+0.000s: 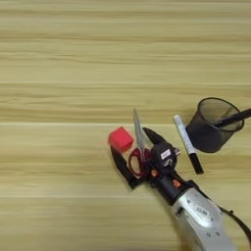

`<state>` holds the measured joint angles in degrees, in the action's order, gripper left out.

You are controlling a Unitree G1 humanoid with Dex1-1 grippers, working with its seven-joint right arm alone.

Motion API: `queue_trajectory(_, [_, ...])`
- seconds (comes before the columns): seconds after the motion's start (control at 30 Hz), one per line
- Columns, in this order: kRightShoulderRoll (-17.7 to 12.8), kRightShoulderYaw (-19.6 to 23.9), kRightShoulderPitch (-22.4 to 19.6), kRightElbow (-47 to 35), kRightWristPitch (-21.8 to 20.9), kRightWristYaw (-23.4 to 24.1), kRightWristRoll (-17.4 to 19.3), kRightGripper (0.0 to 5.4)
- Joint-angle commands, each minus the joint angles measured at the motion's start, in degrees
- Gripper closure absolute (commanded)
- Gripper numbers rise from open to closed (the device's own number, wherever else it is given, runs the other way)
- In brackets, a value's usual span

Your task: Move the objects on the table

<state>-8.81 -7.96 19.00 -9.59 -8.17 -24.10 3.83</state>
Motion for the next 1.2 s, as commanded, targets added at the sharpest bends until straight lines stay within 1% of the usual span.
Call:
queue_trajectory(0.03, [-1.0,0.8,0.7,-4.9,-0.3,1.8,-0.9,0.04])
queue_trajectory(0.17, [-1.8,0.9,2.4,-6.6,0.9,2.3,-1.6,0.04])
queue_trajectory(0.37, [-2.5,0.5,3.3,-6.8,1.8,2.0,-2.3,0.04])
queue_trajectory(0.77, [-2.7,0.9,2.9,-5.2,3.1,2.6,-3.4,0.04])
queue_trajectory(1.03, [-2.3,1.4,2.5,-4.2,6.0,2.8,-2.4,0.04])
queue_trajectory(1.2, [-2.0,1.9,2.5,-4.2,9.2,2.5,-0.3,0.04])
